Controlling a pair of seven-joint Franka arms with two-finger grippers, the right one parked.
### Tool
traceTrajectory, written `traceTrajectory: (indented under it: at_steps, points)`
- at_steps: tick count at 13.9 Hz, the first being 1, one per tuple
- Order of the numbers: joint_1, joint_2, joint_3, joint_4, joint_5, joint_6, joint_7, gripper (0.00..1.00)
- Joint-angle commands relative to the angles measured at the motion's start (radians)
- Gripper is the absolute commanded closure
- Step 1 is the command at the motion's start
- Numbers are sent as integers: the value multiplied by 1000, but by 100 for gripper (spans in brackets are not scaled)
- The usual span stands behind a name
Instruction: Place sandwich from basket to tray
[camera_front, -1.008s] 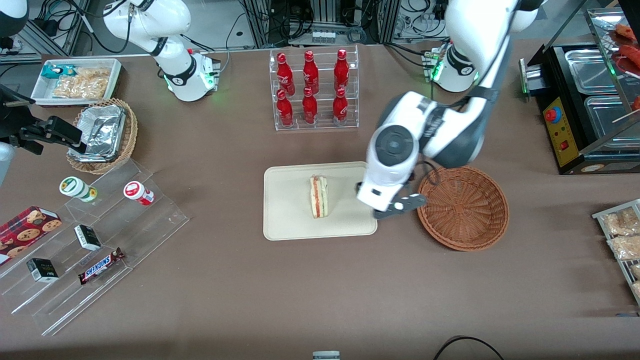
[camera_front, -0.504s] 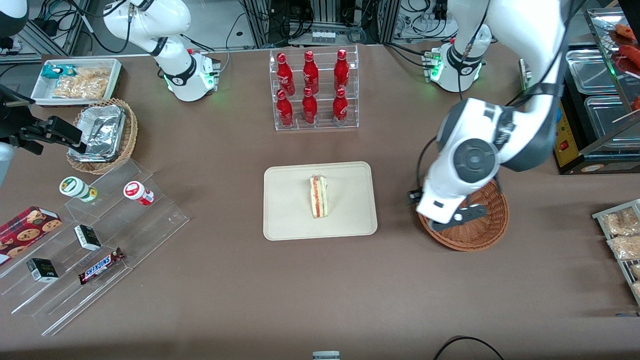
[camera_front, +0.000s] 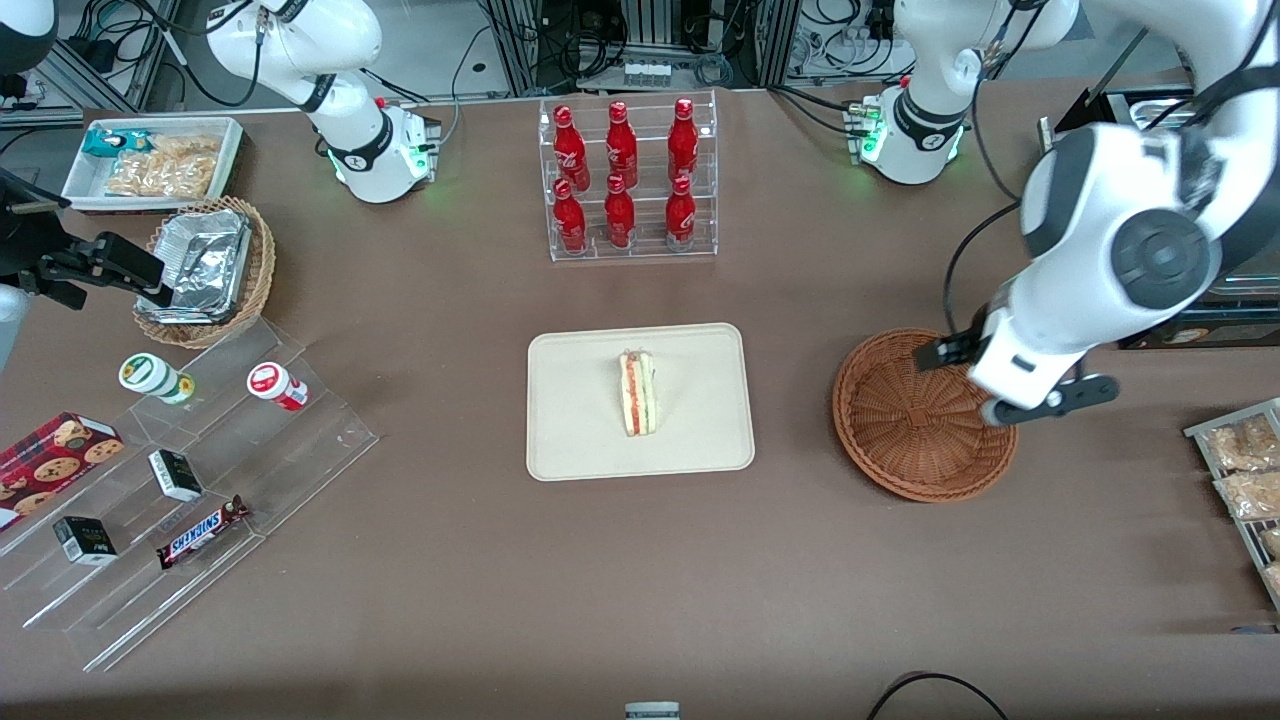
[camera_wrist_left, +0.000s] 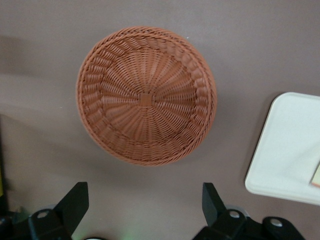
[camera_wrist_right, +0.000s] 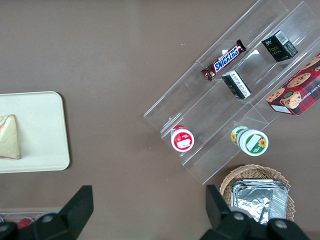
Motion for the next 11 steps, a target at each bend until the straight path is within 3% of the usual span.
traceTrajectory:
  at_steps: [1, 7, 11]
  points:
    - [86, -78, -71, -37, -1, -50, 64, 0]
    - [211, -163, -133, -16, 8, -169, 215, 0]
    - [221, -174, -99, 35, 14, -232, 302, 0]
